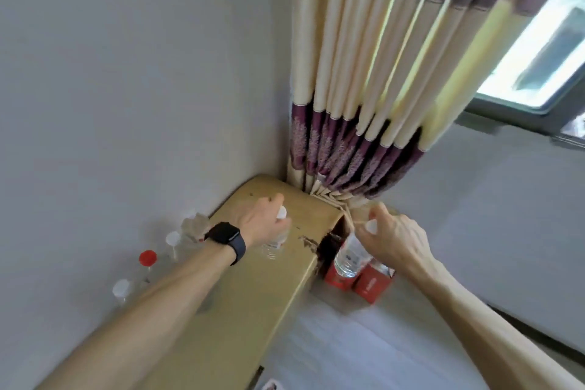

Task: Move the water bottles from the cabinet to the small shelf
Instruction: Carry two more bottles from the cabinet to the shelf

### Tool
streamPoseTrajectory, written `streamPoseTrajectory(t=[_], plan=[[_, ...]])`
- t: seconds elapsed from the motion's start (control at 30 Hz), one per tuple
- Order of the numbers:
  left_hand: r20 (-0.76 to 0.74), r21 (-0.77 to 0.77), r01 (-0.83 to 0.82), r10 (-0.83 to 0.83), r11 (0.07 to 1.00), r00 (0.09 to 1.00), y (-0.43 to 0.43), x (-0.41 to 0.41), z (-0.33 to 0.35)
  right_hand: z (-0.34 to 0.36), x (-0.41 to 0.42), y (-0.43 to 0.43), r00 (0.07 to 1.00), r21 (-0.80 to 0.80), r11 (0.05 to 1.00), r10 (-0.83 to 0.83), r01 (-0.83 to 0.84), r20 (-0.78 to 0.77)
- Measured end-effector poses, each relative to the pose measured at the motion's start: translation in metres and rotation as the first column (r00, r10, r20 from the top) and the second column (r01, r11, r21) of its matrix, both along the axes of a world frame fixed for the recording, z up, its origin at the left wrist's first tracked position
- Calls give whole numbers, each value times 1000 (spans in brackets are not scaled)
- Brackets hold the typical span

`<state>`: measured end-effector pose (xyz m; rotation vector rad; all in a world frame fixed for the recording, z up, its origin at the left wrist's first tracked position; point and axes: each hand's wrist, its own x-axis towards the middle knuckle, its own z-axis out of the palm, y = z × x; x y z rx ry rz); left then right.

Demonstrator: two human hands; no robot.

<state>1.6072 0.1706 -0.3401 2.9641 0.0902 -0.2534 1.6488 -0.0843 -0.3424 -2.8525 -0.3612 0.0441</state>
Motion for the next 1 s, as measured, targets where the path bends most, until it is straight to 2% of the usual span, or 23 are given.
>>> streamPoseTrajectory(t=[0.1, 0.2, 0.3, 0.37, 0.47, 0.53, 0.6, 0.7, 0.83, 1.0], plan=[[165, -10, 156, -153, 988, 974, -51, 8, 32, 32, -26, -67, 983, 71, 985, -163, 158, 80], [264, -167, 259, -210, 951, 941, -122, 8, 55, 59, -68, -136, 938, 156, 946, -307, 283, 161], [343, -340, 332, -213, 880, 915, -202, -5, 81, 83, -121, -204, 863, 234, 888, -446, 395, 235], [383, -399, 397, -243, 826, 891, -254, -19, 94, 98, -163, -246, 811, 268, 847, -522, 458, 264], [402, -481, 502, -328, 719, 855, -342, -56, 106, 115, -239, -315, 721, 291, 762, -644, 578, 257], [384, -543, 564, -413, 622, 826, -415, -96, 106, 117, -309, -367, 615, 294, 664, -748, 688, 249], [345, -624, 544, -427, 561, 836, -458, -124, 100, 112, -355, -395, 562, 292, 607, -795, 739, 229], [273, -684, 563, -553, 464, 787, -551, -185, 91, 115, -455, -448, 410, 286, 447, -893, 847, 184], [285, -650, 699, -756, 299, 589, -667, -272, 108, 136, -577, -504, 185, 279, 226, -969, 933, 166], [349, -640, 767, -871, 47, 345, -784, -371, 149, 166, -686, -544, -102, 319, -23, -967, 948, 235]])
